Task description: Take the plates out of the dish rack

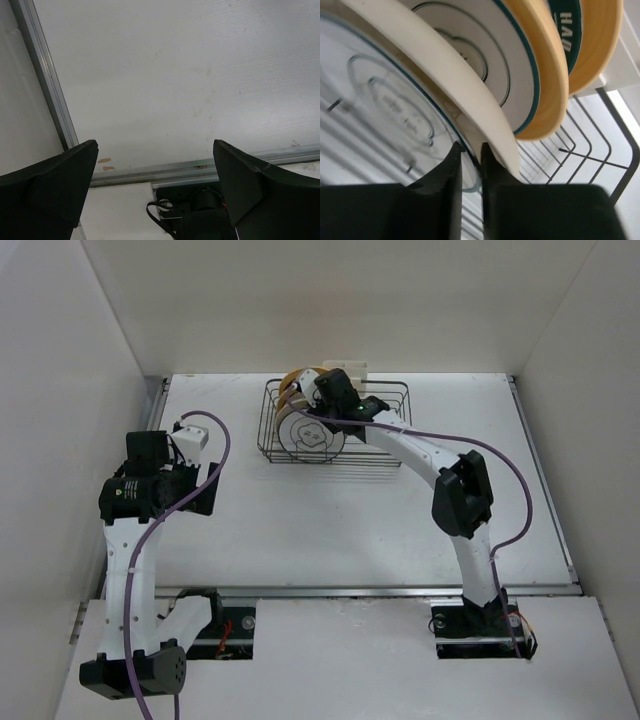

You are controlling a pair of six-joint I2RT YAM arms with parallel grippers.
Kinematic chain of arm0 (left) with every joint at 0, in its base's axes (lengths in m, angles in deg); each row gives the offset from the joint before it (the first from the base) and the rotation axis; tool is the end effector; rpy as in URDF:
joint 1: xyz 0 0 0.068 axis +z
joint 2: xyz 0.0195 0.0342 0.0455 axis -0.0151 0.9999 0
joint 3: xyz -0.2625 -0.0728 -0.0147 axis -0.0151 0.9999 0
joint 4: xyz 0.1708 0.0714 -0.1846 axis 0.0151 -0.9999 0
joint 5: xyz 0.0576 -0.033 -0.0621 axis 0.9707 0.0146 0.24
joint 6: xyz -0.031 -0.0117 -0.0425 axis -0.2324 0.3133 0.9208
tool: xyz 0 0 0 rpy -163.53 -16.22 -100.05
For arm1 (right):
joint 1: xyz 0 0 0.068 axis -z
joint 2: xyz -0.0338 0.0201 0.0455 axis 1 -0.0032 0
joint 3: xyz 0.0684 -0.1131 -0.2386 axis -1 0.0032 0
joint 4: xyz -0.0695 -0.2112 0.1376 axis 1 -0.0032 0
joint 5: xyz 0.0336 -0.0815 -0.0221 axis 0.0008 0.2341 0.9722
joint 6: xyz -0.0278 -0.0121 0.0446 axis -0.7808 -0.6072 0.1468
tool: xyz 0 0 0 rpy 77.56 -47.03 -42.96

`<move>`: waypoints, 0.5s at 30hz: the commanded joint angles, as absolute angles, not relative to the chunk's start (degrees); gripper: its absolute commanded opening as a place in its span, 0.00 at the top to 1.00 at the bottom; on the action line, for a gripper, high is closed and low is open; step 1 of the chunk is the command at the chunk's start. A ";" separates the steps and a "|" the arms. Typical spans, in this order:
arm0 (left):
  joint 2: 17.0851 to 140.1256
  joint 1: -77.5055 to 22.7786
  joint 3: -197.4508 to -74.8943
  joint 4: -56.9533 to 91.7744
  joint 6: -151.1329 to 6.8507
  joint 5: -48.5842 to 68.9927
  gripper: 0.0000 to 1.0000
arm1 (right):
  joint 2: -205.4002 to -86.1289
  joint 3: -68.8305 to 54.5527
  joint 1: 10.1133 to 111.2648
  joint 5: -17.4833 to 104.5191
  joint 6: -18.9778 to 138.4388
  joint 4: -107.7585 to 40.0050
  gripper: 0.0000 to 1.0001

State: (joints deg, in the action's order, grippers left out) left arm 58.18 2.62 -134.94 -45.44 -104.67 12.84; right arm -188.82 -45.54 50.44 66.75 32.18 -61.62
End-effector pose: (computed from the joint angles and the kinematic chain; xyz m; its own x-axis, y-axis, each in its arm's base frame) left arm 0.1652 0.0066 0.3777 -0.6535 0.3168 -0.6875 0.2599 0.9469 0.1893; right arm 0.3961 0.3129 0.2808 -0.2907 -0.6797 -0.6734 -0.5894 0.6816 -0.4336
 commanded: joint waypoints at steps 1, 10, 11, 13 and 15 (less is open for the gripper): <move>57.52 2.83 -134.76 -46.30 -104.99 11.70 0.00 | -187.03 -45.51 49.92 69.76 30.95 -55.44 0.93; 59.09 2.83 -134.76 -45.78 -105.51 8.54 0.00 | -178.69 -37.51 48.60 76.12 26.37 -46.39 1.00; 59.10 2.83 -134.76 -45.78 -106.30 8.53 0.00 | -177.89 -36.11 48.60 75.51 25.85 -44.64 1.00; 59.62 2.83 -135.28 -45.78 -106.92 8.53 0.00 | -175.78 -34.87 48.60 74.90 25.85 -43.22 1.00; 60.94 2.83 -136.07 -45.78 -106.92 8.01 0.00 | -174.47 -33.99 48.60 74.89 25.85 -41.38 1.00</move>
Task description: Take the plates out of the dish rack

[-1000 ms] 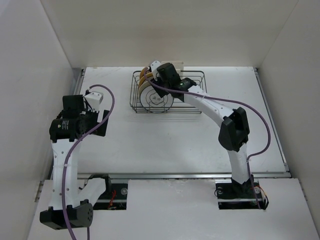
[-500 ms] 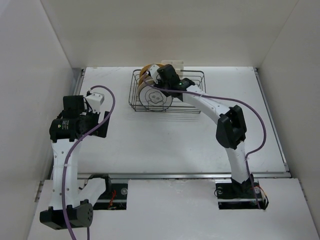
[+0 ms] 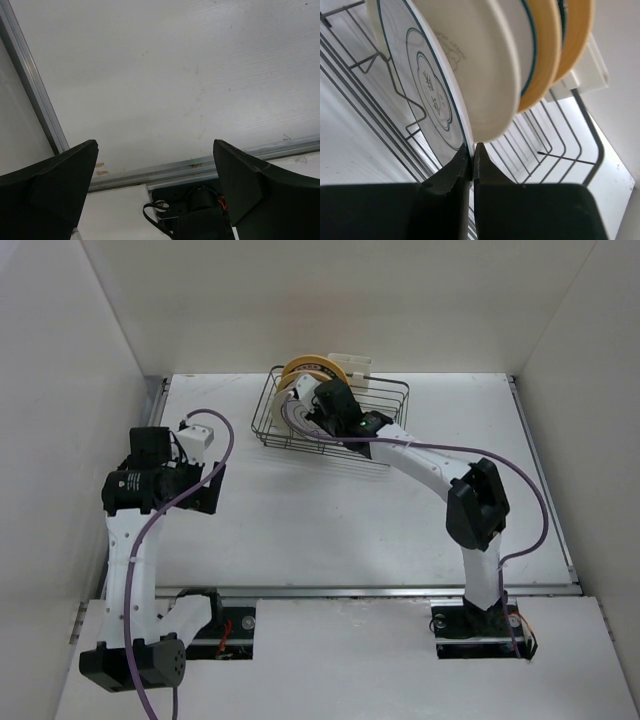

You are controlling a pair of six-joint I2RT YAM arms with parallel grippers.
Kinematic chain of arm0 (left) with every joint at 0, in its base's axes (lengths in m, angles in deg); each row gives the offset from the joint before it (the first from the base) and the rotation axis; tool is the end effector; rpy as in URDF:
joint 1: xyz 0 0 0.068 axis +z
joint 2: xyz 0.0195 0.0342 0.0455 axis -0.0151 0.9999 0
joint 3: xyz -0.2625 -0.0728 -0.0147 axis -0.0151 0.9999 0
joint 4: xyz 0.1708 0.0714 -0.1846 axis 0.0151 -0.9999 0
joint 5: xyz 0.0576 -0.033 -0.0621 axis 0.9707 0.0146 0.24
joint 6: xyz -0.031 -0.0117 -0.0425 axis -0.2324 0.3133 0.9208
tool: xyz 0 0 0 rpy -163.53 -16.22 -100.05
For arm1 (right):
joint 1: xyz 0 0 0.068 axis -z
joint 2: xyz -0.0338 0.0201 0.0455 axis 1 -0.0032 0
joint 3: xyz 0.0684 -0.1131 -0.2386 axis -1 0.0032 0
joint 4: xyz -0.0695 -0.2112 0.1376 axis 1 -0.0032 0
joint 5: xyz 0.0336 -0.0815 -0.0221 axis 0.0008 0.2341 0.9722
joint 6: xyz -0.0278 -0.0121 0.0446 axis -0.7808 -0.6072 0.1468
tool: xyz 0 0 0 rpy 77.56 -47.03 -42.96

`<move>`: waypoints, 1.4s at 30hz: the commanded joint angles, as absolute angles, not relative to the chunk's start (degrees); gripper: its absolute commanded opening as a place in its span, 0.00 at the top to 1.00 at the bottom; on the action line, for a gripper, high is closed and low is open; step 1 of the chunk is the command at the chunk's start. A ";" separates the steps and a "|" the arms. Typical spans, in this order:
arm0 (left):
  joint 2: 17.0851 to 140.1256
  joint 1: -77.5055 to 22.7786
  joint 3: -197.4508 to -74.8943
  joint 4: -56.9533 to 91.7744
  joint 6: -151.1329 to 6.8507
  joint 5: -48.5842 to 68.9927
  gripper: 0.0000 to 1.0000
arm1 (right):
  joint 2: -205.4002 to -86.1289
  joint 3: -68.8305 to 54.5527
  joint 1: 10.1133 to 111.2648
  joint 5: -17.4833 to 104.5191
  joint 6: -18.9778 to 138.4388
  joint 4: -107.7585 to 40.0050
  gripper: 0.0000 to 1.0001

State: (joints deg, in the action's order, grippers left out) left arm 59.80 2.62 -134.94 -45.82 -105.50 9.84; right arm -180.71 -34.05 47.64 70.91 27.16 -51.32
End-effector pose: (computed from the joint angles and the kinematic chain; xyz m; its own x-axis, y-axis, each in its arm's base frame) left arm 0.1720 0.0052 0.3731 -0.6598 0.3274 -0.6764 0.3094 0.9386 0.1525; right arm 0.3635 0.3133 0.2958 -0.1671 -0.7032 -0.6910 -0.5452 0.6499 -0.5295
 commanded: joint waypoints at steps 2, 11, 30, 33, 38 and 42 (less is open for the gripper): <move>61.47 2.83 -138.17 -45.78 -106.92 6.26 0.00 | -172.36 -33.46 48.60 74.89 27.32 -40.41 1.00; 77.88 1.16 -148.80 -35.42 -98.94 -1.22 0.04 | -161.55 -28.28 51.06 69.45 42.53 -38.89 1.00; 126.85 -4.56 -188.28 -27.85 -87.69 4.05 0.34 | -161.61 4.59 57.12 11.70 65.13 -42.16 1.00; 128.79 -4.56 -188.28 -27.85 -87.68 2.57 0.53 | -166.19 4.60 57.12 11.70 65.65 -42.77 1.00; 130.38 -4.56 -184.77 -30.22 -87.68 1.51 0.83 | -167.78 4.60 55.98 18.71 66.19 -44.09 0.92; 128.10 -5.08 -179.68 -29.70 -86.10 -0.43 1.00 | -165.85 3.99 55.45 21.79 65.58 -44.70 0.85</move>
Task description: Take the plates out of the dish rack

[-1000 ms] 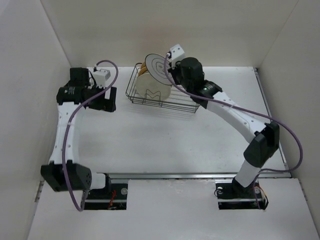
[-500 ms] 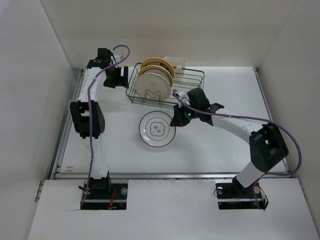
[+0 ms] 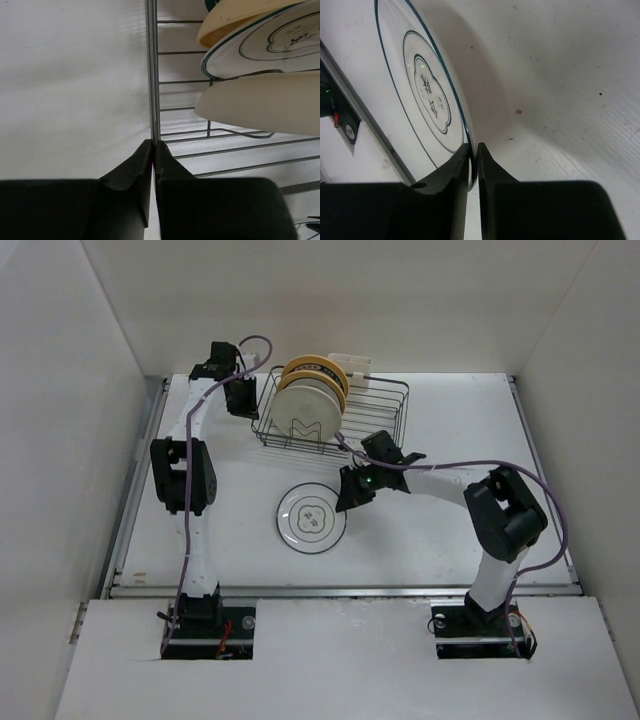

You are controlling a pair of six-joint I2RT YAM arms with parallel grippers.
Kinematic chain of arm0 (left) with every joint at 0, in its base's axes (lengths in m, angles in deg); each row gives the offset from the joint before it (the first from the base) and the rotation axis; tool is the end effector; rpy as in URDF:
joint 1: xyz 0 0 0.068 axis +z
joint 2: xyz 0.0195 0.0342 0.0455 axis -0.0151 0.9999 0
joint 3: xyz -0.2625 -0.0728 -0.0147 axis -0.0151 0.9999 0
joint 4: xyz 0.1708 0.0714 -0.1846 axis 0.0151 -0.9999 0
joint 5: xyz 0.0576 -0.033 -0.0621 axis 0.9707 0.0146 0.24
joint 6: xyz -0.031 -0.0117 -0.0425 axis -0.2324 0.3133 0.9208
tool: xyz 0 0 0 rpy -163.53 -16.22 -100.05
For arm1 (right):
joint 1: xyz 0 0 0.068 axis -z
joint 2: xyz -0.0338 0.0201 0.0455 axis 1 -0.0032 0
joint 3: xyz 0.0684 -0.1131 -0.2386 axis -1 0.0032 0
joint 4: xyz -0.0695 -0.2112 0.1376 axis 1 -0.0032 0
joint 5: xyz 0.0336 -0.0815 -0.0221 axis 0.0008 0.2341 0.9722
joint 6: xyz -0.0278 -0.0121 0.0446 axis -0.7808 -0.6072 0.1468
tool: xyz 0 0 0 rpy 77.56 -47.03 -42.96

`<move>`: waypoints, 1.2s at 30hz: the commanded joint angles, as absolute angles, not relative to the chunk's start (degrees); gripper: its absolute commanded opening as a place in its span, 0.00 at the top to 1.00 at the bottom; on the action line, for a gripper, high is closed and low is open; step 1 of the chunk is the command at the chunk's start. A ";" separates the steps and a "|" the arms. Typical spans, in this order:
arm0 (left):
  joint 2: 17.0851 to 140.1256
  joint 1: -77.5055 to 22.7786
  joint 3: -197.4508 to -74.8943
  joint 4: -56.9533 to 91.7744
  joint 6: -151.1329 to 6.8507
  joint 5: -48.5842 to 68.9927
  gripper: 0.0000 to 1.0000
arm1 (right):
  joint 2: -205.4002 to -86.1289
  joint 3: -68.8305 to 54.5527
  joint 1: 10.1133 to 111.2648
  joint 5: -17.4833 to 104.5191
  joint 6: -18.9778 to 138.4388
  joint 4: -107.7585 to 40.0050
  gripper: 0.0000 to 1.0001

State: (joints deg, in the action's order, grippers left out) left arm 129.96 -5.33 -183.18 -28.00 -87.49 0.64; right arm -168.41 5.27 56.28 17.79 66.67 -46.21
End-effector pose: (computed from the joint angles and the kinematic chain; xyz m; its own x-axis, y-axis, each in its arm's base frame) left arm 0.4945 -0.0495 0.2684 -0.7544 0.1217 -0.6451 0.3170 0.9281 -0.1955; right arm 0.2973 0.2207 0.1732 -0.8249 -0.3085 -0.4737 -0.5543 0.6058 0.5708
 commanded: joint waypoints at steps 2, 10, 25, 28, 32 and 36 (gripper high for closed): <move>126.69 -5.69 -177.14 -29.69 -85.05 -0.96 1.00 | -165.85 2.93 55.45 22.41 65.05 -46.02 0.79; 117.39 -6.23 -165.53 -29.00 -77.66 -0.60 1.00 | -159.18 -1.01 55.45 29.18 62.14 -50.24 0.24; 118.34 -5.08 -164.20 -31.54 -75.28 -5.27 1.00 | -177.41 -36.86 57.65 46.85 51.52 -50.33 0.32; 118.34 -5.08 -161.48 -30.23 -74.76 -3.60 1.00 | -182.09 -43.62 58.17 46.24 50.98 -50.33 0.35; 117.19 -5.60 -160.24 -30.22 -74.76 -2.89 1.00 | -187.98 -49.45 58.18 45.01 50.98 -50.95 0.58; 116.67 -5.61 -160.24 -30.22 -75.28 -2.28 1.00 | -187.99 -49.98 58.18 42.90 50.45 -50.42 0.76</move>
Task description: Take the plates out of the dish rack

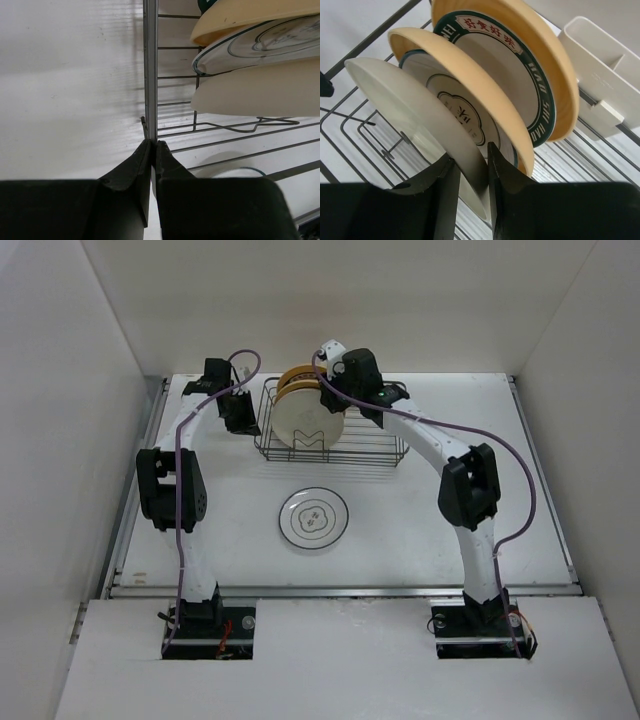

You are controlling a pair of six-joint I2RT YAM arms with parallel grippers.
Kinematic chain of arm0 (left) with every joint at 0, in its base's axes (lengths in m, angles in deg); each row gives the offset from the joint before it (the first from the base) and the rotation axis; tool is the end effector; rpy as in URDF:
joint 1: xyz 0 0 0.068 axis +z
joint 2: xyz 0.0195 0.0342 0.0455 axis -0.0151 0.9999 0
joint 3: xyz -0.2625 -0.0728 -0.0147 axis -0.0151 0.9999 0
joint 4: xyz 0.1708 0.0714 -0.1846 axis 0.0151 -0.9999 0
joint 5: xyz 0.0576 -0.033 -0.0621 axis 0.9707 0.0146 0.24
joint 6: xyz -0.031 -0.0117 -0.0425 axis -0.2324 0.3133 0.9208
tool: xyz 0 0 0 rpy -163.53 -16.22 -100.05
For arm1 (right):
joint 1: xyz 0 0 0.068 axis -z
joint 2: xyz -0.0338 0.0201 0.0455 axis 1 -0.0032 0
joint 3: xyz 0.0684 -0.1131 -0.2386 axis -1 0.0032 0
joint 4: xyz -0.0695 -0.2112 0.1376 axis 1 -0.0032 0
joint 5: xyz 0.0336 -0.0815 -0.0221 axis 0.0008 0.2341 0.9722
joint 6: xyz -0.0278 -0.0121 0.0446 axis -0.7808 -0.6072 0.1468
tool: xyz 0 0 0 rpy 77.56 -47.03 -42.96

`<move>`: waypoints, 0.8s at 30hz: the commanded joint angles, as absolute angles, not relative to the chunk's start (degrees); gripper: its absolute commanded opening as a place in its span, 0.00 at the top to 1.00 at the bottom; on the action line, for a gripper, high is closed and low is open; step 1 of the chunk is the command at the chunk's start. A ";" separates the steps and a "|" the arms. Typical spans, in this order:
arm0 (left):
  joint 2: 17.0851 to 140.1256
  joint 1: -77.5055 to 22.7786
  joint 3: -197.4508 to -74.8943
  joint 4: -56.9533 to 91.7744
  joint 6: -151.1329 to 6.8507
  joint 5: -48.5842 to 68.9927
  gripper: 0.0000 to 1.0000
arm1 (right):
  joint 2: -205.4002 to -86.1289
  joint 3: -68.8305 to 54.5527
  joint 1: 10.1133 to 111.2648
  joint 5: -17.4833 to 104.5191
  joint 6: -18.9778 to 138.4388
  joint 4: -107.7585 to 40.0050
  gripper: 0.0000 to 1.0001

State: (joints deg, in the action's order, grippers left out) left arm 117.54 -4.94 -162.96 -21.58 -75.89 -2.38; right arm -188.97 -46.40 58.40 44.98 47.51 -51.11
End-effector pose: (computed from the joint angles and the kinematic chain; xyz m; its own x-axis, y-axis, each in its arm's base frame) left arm 0.4446 -0.0443 0.2620 -0.8202 -0.0692 -0.5679 0.1736 0.9158 -0.3622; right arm 0.4396 0.2731 0.3008 -0.3321 -0.3126 -0.8900 -0.6340 0.7725 -0.0347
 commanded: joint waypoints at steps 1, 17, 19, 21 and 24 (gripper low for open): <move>116.67 -5.61 -160.24 -30.22 -75.28 -2.28 1.00 | -187.99 -49.98 58.18 42.90 49.93 -50.42 0.84; 116.67 -6.14 -159.63 -30.22 -69.57 0.18 1.00 | -167.18 -33.12 58.18 55.63 55.11 -28.19 1.00; 116.67 -6.14 -159.63 -29.69 -69.05 0.18 1.00 | -167.16 -32.49 58.18 56.34 55.11 -29.31 1.00; 116.67 -6.66 -159.63 -29.69 -69.04 0.18 1.00 | -166.64 -32.49 58.18 58.01 55.72 -31.51 1.00; 116.06 -6.66 -159.63 -30.22 -69.04 0.18 1.00 | -161.57 -28.90 58.18 58.63 59.23 -33.89 1.00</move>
